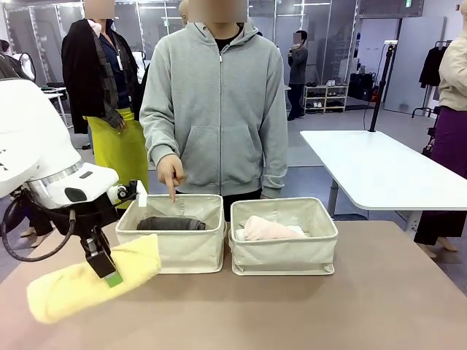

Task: Divide the towels into two baskets.
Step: Pick up one hotel-folded towel from the bottom of the table and place it in the Fabric basket indicated by the person.

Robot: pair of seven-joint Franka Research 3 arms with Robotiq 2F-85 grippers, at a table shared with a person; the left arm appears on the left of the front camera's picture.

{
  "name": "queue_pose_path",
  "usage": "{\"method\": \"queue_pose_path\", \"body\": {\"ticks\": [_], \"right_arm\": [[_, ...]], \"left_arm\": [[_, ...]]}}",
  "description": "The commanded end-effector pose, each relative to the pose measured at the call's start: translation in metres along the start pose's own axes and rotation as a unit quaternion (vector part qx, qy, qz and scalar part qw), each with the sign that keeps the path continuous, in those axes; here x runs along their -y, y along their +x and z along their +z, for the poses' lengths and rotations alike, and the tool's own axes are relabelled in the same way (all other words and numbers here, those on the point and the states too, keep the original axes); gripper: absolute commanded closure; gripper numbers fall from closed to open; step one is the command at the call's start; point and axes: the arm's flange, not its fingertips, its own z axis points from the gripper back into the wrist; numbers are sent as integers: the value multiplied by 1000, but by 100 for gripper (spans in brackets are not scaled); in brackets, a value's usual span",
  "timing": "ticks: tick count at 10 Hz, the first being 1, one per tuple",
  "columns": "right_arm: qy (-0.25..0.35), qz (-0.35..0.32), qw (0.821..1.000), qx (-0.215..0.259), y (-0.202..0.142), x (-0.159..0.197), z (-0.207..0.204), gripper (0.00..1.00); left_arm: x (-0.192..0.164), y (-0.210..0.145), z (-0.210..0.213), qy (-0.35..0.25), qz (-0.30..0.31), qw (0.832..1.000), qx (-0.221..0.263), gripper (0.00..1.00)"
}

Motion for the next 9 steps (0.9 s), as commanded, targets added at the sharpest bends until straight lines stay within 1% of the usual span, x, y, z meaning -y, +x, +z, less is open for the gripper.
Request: {"method": "queue_pose_path", "body": {"ticks": [1,2,3,4,5,6,7,8,9], "right_arm": [[-1,10,1000,-5,-3,-2,-1,0],[-1,10,1000,-5,-3,-2,-1,0],[-1,10,1000,-5,-3,-2,-1,0],[-1,10,1000,-5,-3,-2,-1,0],[-1,10,1000,-5,-3,-2,-1,0],[-1,10,1000,-5,-3,-2,-1,0],[-1,10,1000,-5,-3,-2,-1,0],[-1,10,1000,-5,-3,-2,-1,0],[-1,10,1000,-5,-3,-2,-1,0]], "left_arm": [[14,-1,-12,-4,-21,998,-58,96],[0,0,0,0,0,1000,0,63],[3,8,9,57,-79,995,12,63],[-12,32,14,90,-137,986,7,63],[-28,51,17,102,-196,975,13,63],[-51,64,21,93,-221,971,15,63],[-70,77,27,107,-255,961,8,63],[-92,90,31,98,-282,954,11,63],[-115,105,30,103,-305,947,3,63]]}}
